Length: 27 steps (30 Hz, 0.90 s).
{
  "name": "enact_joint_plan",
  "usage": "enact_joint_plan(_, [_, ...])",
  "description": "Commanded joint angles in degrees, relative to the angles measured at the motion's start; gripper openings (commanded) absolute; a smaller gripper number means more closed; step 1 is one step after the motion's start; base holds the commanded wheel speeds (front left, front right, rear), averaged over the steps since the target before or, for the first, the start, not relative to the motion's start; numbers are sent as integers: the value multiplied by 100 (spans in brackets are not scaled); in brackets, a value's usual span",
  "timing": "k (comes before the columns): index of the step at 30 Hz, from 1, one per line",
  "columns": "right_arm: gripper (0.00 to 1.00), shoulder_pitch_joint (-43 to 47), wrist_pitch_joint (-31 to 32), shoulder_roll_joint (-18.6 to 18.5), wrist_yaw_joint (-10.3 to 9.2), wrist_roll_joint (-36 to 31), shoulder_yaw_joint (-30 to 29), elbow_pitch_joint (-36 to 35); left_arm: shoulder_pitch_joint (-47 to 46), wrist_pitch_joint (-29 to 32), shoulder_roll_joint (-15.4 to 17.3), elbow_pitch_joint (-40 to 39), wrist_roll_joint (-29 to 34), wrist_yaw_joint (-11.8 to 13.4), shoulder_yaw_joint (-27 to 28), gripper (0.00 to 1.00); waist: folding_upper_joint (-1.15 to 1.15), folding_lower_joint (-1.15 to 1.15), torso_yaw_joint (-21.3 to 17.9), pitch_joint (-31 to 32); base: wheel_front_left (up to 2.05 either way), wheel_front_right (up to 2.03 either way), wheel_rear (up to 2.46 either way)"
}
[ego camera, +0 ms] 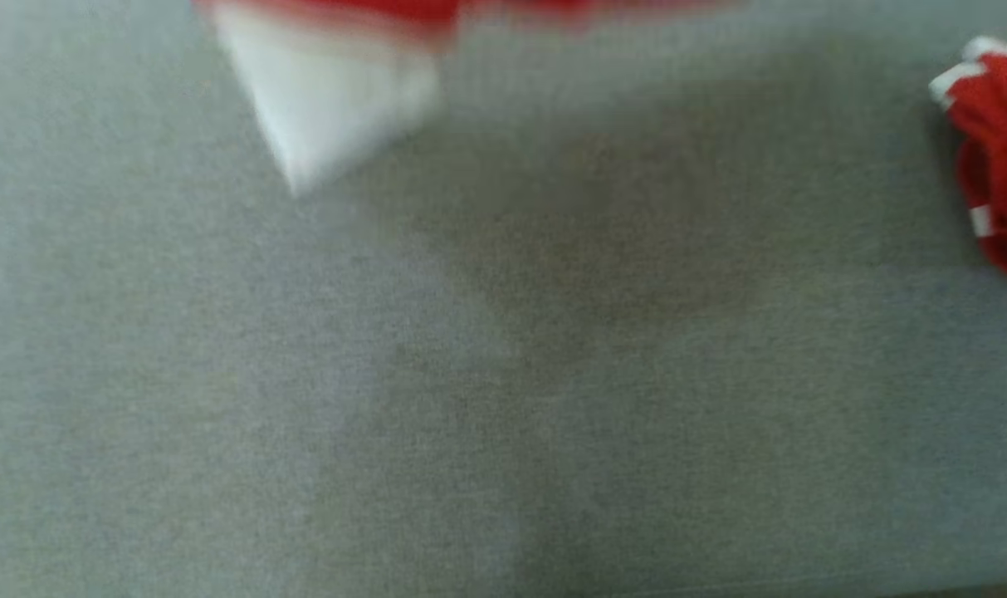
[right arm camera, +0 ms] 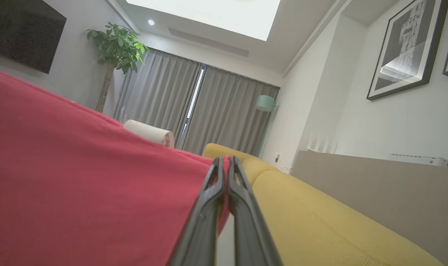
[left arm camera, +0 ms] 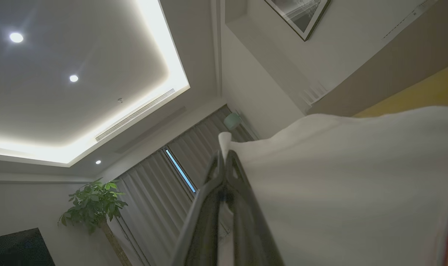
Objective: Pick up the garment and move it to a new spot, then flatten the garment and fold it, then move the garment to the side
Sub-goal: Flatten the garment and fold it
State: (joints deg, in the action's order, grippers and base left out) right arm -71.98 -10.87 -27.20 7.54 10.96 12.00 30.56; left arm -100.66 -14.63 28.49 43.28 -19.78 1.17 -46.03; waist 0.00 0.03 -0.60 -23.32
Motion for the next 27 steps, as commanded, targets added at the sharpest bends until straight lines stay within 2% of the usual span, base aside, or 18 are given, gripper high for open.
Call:
enact_joint_plan(1, [0, -271, -128, 6, -5, -121, 11, -9, -451, -20, 140, -30, 71, 78, 236, 0, 0, -3, 64, -430, 0, 0, 0])
enact_joint_plan(6, [0, -759, -361, -128, -5, -293, 137, 473, -501, -34, 100, -338, 174, 36, 468, 0, 0, -3, 272, -778, 0, 0, 0])
enact_joint_plan(13, [0, -571, -409, -254, -5, -278, 249, 778, 709, -36, 343, -1338, 161, -62, 894, 0, 0, -3, 533, -1142, 0, 0, 0])
enact_joint_plan(19, [0, 128, -411, -292, -5, -155, 151, 743, 2369, -36, 578, -2425, 311, 70, 1180, 0, 0, -3, 709, -1040, 0, 0, 0])
enact_joint_plan(20, [0, 128, -411, -292, -5, -155, 151, 743, 2369, -36, 578, -2425, 311, 70, 1180, 0, 0, -3, 709, -1040, 0, 0, 0])
enact_joint_plan(27, [0, 1488, -412, -347, -5, -16, -64, 232, 4069, -36, 727, -3357, 451, 180, 1354, 0, 0, -3, 693, -429, 0, 0, 0])
